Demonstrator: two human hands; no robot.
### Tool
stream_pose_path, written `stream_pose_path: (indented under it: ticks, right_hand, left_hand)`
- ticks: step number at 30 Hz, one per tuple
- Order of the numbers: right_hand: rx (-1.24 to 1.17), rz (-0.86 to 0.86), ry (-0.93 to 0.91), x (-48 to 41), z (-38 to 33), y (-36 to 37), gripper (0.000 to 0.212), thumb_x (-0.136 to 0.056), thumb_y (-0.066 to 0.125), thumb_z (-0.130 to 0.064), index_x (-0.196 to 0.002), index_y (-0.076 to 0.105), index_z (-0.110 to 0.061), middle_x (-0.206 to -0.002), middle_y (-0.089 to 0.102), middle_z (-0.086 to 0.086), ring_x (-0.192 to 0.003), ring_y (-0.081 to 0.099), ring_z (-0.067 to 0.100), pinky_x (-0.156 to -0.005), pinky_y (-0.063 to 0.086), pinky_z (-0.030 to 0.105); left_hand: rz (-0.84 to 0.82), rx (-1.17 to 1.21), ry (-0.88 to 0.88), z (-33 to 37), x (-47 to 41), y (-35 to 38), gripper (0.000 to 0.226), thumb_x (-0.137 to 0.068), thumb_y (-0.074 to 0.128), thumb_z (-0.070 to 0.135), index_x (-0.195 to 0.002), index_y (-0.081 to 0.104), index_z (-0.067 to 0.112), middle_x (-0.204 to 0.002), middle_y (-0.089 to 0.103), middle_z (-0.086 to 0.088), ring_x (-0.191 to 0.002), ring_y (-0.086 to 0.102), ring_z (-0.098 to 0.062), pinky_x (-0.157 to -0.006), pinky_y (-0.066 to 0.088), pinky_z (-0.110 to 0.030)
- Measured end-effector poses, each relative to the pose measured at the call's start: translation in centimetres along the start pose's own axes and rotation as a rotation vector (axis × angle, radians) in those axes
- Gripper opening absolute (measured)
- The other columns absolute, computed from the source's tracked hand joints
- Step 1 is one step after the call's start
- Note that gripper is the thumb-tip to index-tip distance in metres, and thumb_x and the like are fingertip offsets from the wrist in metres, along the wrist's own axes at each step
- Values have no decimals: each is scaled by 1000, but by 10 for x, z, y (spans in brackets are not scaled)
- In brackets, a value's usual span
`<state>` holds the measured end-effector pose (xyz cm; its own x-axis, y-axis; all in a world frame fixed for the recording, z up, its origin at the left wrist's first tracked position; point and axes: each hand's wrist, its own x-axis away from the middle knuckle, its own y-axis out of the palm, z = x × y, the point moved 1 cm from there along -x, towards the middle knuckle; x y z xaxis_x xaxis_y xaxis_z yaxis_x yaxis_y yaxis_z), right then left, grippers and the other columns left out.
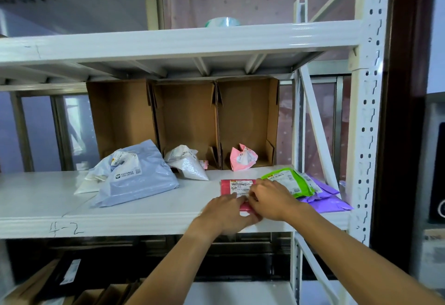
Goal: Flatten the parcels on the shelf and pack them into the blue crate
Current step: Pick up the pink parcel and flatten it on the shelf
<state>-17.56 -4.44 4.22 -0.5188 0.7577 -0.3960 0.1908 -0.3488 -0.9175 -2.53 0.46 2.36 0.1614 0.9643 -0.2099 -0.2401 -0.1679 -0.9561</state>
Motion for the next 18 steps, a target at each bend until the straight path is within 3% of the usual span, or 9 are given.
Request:
stream_pose_path:
  ticks: [4,8,12,15,18]
  right_hand:
    - [-47,27,20,-11,5,-2,32,-95,46,-36,-97,68,-12,-105,60,8,-98,58,28,-83,48,39]
    - [-65,13,51,-31,9,-6,31,-95,48,-37,-102,68,-15,-109,61,7,-101,57,28,-82,47,39]
    - [-93,-40,90,-59,10,-3,29,-93,51,-38,-97,70,-17,-107,67,8,-97,61,28,-82,51,41]
    - [-94,-104,102,-82,10,3,27,-93,53,-36,-111,67,-21,-118,66,7,-106,60,29,-85,50,37]
    - [-89,-145,131,-102,10,19,37,-94,54,-43,-124,61,-23,-128,62,8,-117,57,29,-92,47,36]
  left_hand:
    - [-84,221,-7,2,1,-17,53,-78,61,72,-122,62,41,-122,65,8,-105,58,-15,-93,48,-30]
    - [-72,503,-67,-10,-4,-30,49,-75,68,66,-118,68,42,-116,62,16,-107,57,-6,-90,45,-26]
    - [76,556,-66,-25,-23,-30,49,-73,63,67,-109,75,36,-109,71,13,-101,65,-8,-95,53,-36]
    - [151,525,-54,-40,-49,-28,37,-91,61,39,-121,72,22,-121,71,5,-109,64,-10,-101,51,-37]
    - [197,440,-78,-52,-88,-30,40,-93,53,24,-131,65,20,-133,65,2,-121,59,-15,-106,46,-36]
